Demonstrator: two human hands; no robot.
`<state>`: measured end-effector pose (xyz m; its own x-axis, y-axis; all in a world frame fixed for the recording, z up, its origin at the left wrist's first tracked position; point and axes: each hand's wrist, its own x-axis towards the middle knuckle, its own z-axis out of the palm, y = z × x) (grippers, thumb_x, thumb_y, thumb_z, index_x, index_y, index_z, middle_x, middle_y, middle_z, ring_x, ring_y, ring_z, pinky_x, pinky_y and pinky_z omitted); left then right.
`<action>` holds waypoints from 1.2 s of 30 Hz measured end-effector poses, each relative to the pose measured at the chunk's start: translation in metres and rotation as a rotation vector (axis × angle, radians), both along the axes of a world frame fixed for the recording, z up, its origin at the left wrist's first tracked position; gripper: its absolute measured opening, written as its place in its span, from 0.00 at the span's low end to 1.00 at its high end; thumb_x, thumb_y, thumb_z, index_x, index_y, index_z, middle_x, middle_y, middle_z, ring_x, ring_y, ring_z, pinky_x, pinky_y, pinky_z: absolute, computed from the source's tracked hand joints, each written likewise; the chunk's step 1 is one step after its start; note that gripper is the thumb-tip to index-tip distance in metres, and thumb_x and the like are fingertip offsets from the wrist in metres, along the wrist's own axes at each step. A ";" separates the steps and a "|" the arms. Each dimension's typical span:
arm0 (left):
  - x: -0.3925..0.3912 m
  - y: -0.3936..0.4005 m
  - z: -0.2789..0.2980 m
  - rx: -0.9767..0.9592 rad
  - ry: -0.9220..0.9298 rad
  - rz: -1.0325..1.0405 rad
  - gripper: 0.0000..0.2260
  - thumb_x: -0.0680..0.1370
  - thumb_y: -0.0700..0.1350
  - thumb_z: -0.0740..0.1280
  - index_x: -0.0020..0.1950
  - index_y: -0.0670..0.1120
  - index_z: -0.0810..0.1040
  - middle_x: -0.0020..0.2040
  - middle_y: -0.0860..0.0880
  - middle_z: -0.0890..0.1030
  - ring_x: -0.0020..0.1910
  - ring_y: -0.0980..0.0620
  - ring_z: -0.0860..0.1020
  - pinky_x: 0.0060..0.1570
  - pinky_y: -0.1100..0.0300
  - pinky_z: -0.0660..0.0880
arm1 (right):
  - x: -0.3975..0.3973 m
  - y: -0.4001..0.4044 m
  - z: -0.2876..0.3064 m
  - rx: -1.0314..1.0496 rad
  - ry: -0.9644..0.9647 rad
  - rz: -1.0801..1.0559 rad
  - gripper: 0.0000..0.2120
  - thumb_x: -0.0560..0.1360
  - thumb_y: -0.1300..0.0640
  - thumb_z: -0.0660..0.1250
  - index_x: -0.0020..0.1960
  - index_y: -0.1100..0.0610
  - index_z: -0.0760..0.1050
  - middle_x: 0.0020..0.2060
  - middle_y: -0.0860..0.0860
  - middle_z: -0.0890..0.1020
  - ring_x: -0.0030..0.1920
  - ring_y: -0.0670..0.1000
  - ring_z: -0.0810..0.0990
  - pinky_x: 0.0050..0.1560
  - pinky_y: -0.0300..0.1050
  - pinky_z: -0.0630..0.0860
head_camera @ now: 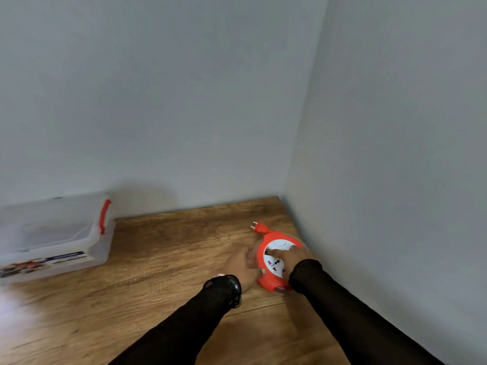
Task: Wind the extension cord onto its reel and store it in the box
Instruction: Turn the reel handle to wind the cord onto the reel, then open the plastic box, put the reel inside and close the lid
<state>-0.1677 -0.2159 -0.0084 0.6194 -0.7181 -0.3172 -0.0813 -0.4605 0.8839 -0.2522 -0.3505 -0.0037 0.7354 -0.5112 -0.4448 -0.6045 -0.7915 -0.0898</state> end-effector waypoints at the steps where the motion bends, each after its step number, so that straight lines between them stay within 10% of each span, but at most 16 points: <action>1: -0.002 -0.002 0.001 0.026 -0.030 -0.019 0.23 0.72 0.38 0.70 0.65 0.47 0.70 0.50 0.55 0.76 0.47 0.57 0.75 0.48 0.63 0.76 | 0.000 -0.002 0.001 0.040 -0.022 -0.027 0.23 0.78 0.45 0.59 0.72 0.39 0.61 0.75 0.53 0.60 0.74 0.59 0.59 0.74 0.50 0.58; 8: 0.002 0.003 0.002 0.035 -0.136 -0.056 0.16 0.74 0.37 0.67 0.59 0.50 0.72 0.48 0.58 0.73 0.45 0.61 0.71 0.34 0.79 0.69 | 0.006 0.009 0.013 0.004 -0.094 -0.002 0.23 0.77 0.59 0.62 0.70 0.45 0.67 0.71 0.52 0.69 0.70 0.55 0.67 0.69 0.47 0.65; 21: 0.169 0.189 0.042 0.097 -0.873 0.462 0.16 0.70 0.45 0.67 0.57 0.46 0.76 0.60 0.46 0.72 0.62 0.41 0.72 0.53 0.53 0.69 | 0.162 0.182 0.060 0.005 -0.493 0.325 0.15 0.77 0.46 0.57 0.60 0.50 0.73 0.56 0.50 0.80 0.60 0.56 0.74 0.57 0.50 0.67; 31: 0.309 0.345 0.034 0.475 -0.604 0.825 0.29 0.76 0.55 0.64 0.74 0.47 0.60 0.76 0.44 0.57 0.73 0.41 0.60 0.69 0.47 0.60 | 0.314 0.291 0.040 0.044 -0.435 0.323 0.29 0.78 0.37 0.48 0.76 0.44 0.50 0.77 0.54 0.39 0.76 0.59 0.44 0.74 0.56 0.50; 36: 0.323 0.343 0.027 0.410 -0.397 0.685 0.34 0.77 0.58 0.61 0.77 0.47 0.50 0.73 0.42 0.63 0.67 0.37 0.69 0.65 0.47 0.67 | 0.326 0.286 0.019 -0.002 -0.373 0.273 0.31 0.80 0.39 0.44 0.78 0.53 0.47 0.77 0.56 0.40 0.76 0.58 0.38 0.75 0.51 0.42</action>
